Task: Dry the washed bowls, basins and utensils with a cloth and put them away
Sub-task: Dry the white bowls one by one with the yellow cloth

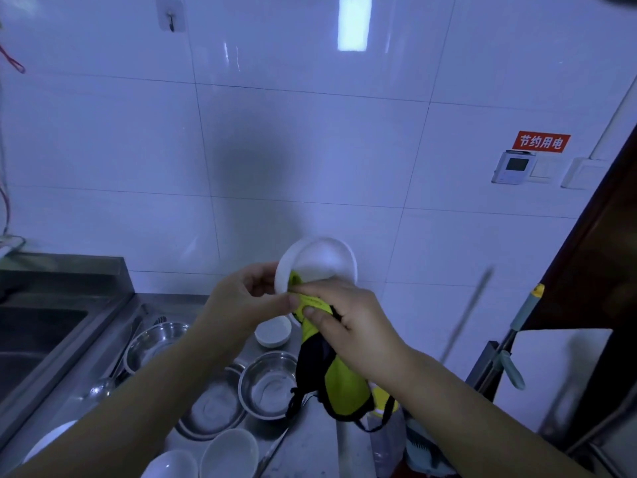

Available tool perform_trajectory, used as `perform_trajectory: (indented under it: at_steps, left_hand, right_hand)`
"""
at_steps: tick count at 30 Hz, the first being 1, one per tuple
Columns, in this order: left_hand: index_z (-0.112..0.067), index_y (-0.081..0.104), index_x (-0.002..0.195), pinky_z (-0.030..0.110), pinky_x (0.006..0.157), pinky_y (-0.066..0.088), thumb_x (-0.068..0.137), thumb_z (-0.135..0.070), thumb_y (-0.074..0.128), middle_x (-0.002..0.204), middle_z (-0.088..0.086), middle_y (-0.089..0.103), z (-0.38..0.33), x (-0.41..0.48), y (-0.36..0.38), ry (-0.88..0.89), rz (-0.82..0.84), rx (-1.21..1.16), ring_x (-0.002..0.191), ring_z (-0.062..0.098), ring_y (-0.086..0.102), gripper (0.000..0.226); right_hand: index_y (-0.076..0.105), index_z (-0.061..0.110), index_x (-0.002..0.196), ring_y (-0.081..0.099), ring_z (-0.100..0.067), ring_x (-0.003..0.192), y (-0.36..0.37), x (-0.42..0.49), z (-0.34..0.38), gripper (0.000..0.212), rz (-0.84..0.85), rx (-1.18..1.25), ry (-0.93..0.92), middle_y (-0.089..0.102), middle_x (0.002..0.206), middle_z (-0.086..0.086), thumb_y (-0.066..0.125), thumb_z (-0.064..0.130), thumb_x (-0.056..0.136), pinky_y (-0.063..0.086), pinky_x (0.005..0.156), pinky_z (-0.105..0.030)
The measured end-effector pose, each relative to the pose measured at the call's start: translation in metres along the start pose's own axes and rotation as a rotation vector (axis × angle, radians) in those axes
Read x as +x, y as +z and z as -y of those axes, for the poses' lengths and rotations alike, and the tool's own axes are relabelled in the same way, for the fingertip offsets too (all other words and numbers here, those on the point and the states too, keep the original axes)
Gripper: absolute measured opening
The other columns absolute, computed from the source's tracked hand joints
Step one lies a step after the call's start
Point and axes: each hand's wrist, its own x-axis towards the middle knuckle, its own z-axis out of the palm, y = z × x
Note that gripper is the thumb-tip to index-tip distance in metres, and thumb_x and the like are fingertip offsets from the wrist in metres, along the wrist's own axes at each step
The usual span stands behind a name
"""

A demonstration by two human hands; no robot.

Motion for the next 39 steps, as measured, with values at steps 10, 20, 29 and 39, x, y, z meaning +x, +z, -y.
perform_trajectory:
  at_steps: [10, 20, 29, 39]
  left_hand:
    - [-0.010, 0.069, 0.092, 0.019, 0.059, 0.053, 0.058, -0.013, 0.073, 0.076, 0.003, 0.072, -0.004, -0.004, 0.012, -0.062, -0.069, -0.049, 0.069, 0.013, 0.066, 0.034]
    - [-0.014, 0.064, 0.103, 0.010, 0.065, 0.049, 0.080, -0.013, 0.072, 0.088, -0.007, 0.073, -0.019, 0.000, -0.001, -0.130, 0.037, 0.367, 0.081, 0.009, 0.066, 0.025]
    - [-0.020, 0.067, 0.072, 0.031, 0.094, 0.045, 0.080, -0.008, 0.041, 0.074, -0.004, 0.064, -0.009, 0.007, -0.008, 1.071, 0.468, 1.690, 0.077, 0.019, 0.063, 0.030]
    - [-0.026, 0.075, 0.076, 0.017, 0.062, 0.043, 0.085, -0.006, 0.063, 0.066, -0.016, 0.068, 0.001, -0.003, 0.010, -0.004, 0.031, 0.465, 0.059, -0.004, 0.058, 0.024]
  right_hand:
    - [0.039, 0.019, 0.135, 0.047, -0.020, 0.117, 0.022, -0.021, -0.010, 0.049, -0.069, -0.378, -0.178, 0.051, 0.129, 0.003, 0.053, 0.032, 0.089, 0.032, 0.104, -0.037]
    - [0.053, 0.008, 0.111, 0.053, -0.029, 0.089, -0.011, -0.022, -0.063, 0.021, 0.012, -0.655, -0.509, 0.063, 0.100, -0.010, 0.046, 0.001, 0.093, 0.041, 0.095, -0.037]
    - [0.053, 0.010, 0.107, 0.049, -0.026, 0.089, -0.017, -0.022, -0.059, 0.019, 0.124, -0.661, -0.468, 0.061, 0.094, -0.006, 0.045, 0.004, 0.091, 0.039, 0.089, -0.033]
    - [0.049, 0.020, 0.131, 0.040, 0.000, 0.121, -0.032, -0.007, -0.055, 0.043, -0.278, -0.171, 0.011, 0.050, 0.127, 0.015, 0.051, 0.016, 0.088, 0.027, 0.103, -0.012]
